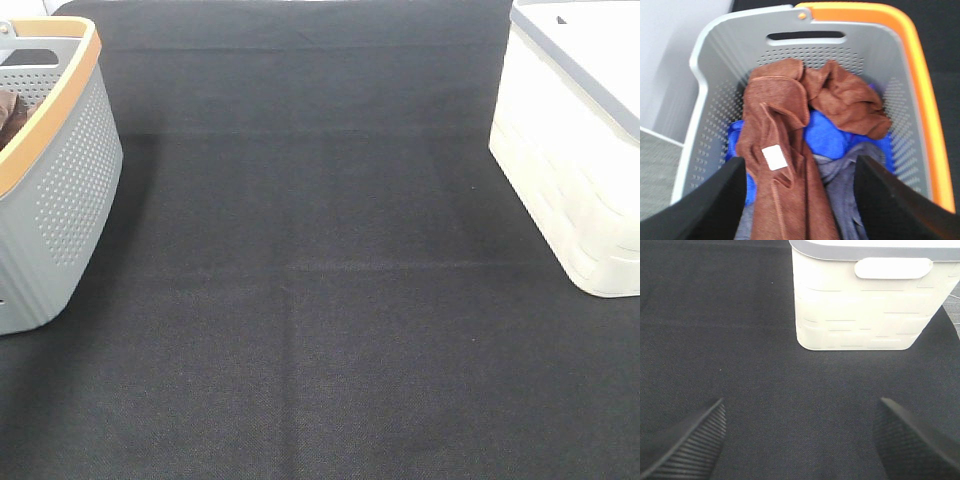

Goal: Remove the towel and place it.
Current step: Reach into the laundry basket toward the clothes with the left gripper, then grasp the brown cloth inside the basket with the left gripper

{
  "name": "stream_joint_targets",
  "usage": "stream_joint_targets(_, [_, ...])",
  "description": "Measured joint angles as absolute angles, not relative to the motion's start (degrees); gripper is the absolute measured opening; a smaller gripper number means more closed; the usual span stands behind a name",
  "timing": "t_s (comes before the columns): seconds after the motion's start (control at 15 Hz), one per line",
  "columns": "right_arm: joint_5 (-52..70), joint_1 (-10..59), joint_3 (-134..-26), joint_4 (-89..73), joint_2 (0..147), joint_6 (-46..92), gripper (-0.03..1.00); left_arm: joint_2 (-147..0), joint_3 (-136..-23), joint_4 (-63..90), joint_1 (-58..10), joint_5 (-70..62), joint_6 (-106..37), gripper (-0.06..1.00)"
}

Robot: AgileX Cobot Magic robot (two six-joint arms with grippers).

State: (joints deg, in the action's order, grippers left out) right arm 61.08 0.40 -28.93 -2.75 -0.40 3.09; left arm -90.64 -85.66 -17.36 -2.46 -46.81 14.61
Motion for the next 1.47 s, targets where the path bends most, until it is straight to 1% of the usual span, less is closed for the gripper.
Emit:
stream_joint_targets(0.13, [61.1,0.4,-28.9,-2.8,-0.4,3.1,0.76,-96.8,-93.1,-18.4,-2.2,-51.6,14.6,0.60])
stream_joint_targets(0.33, [61.1,0.4,-28.9,-2.8,-0.4,3.1,0.76,-105.8,-100.6,-17.5,0.7,-56.1,14.7,0.60])
stream_joint_targets(0.47, [61.1,0.4,-28.9,-2.8,-0.4,3.1,0.76,-111.7,-105.3,-12.1,3.9,-58.0,14.6,0.60])
stream_joint_targets(0.6, [61.1,0.4,-28.9,-2.8,-0.4,3.1,0.76,-114.7,-108.0,-9.7,4.4,-58.6,13.8,0.60])
stream_joint_targets(0.87, [61.1,0.4,-28.9,-2.8,-0.4,3.1,0.76,-119.6,-111.3,-9.3,4.4,-60.3,13.5,0.60])
stream_joint_targets(1.4, [61.1,0.4,-28.9,-2.8,-0.4,3.1,0.76,-125.3,-112.1,-11.3,4.4,-58.9,12.7,0.60])
stream_joint_targets(1.47, [61.1,0.4,-28.9,-2.8,-0.4,3.1,0.76,-125.6,-112.1,-11.4,4.4,-58.2,11.9,0.58])
